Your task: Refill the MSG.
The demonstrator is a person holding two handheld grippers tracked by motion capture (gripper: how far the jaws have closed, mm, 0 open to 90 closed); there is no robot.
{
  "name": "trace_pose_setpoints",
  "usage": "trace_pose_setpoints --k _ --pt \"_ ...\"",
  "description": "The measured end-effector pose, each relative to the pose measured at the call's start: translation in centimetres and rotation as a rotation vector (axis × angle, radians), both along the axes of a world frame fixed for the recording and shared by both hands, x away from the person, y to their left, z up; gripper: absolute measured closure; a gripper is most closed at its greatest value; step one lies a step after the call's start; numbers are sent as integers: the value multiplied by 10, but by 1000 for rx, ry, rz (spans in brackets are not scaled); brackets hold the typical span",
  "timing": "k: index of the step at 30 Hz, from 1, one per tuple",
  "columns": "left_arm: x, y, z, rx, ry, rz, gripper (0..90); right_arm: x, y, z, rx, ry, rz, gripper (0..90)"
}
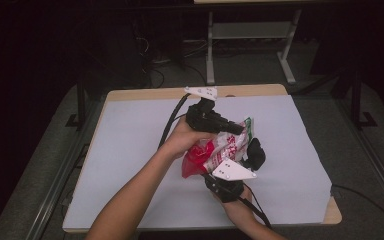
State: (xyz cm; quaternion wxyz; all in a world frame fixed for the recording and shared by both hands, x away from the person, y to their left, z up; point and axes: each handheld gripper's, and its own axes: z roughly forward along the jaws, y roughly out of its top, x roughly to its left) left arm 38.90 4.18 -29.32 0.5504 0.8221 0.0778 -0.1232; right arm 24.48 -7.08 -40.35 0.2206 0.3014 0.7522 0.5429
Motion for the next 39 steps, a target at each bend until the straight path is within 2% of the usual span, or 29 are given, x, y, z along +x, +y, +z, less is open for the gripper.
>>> trace_pose_setpoints --k 19,39 --pt "1 -1 1 4 -7 0 900 0 0 1 7 2 -5 900" --pt "4 -1 0 -11 -16 15 900 2 2 1 10 -4 -11 900"
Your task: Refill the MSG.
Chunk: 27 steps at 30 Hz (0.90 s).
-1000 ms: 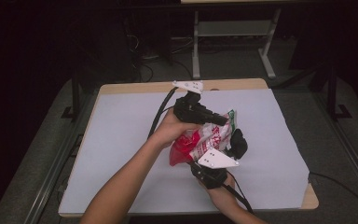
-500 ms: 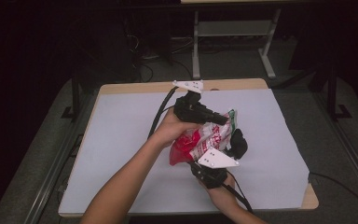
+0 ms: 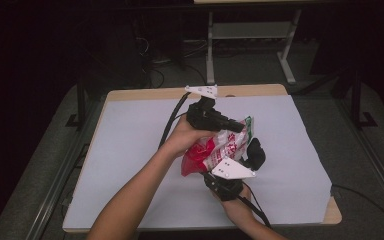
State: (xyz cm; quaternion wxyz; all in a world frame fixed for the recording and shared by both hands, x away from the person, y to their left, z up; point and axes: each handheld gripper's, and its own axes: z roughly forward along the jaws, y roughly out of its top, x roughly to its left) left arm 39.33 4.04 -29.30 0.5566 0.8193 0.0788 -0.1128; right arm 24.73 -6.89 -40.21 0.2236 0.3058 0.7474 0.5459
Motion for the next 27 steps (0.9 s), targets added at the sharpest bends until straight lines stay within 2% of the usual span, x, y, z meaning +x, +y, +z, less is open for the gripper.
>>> trace_pose_setpoints --k 13,20,27 --pt "-1 0 1 -25 -3 1 900 3 -2 -1 -4 -1 -8 900" --pt "-3 2 2 -34 6 -18 900 3 -2 -2 -8 -3 -7 900" --pt "-9 4 7 -38 -4 -47 900 3 -1 -3 -10 10 -18 900"
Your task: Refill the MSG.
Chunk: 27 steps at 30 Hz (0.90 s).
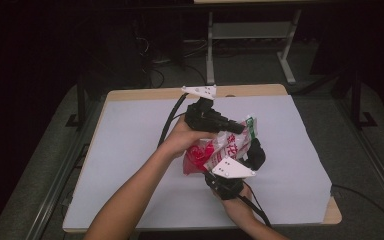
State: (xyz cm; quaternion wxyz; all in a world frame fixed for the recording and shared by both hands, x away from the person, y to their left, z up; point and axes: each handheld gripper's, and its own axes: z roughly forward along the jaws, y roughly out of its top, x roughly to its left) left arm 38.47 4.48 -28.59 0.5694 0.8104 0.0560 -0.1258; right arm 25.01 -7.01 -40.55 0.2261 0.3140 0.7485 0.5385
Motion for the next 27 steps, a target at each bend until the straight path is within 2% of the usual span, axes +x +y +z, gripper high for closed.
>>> trace_pose_setpoints --k 14,16,27 --pt "-7 6 7 -7 -10 -23 900 2 0 -2 -12 2 -10 900" --pt "-8 6 8 -10 -5 -22 900 2 0 -2 -3 15 -12 900" --pt "-15 12 14 -19 -7 -36 900 4 -1 -2 -2 16 -19 900"
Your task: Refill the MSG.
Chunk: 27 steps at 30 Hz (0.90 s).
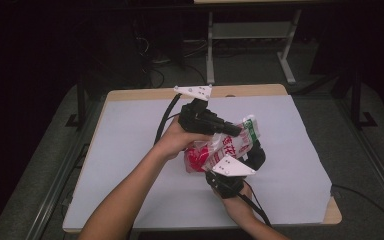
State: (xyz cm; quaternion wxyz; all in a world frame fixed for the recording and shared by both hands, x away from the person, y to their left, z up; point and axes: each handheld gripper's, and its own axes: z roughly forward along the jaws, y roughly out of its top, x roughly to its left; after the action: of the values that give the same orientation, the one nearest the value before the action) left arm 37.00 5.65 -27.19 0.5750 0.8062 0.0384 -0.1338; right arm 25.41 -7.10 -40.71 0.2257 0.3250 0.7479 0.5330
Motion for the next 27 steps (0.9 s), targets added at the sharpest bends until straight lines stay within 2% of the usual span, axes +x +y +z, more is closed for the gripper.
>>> trace_pose_setpoints --k 2,4,5,12,20,27 --pt "0 1 1 2 -10 -2 900 0 0 0 1 0 -2 900" --pt "-2 1 2 -5 -3 -1 900 1 -1 0 0 -3 -5 900" --pt "-2 2 2 -3 -16 -7 900 1 -1 0 1 -2 -4 900" --pt "-4 5 3 -20 1 -11 900 0 -1 1 6 4 -5 900" --pt "-6 12 4 -21 -5 -1 900 2 -1 0 3 16 -4 900" --pt "-10 23 8 -20 -18 21 900 3 0 0 -7 8 0 900"
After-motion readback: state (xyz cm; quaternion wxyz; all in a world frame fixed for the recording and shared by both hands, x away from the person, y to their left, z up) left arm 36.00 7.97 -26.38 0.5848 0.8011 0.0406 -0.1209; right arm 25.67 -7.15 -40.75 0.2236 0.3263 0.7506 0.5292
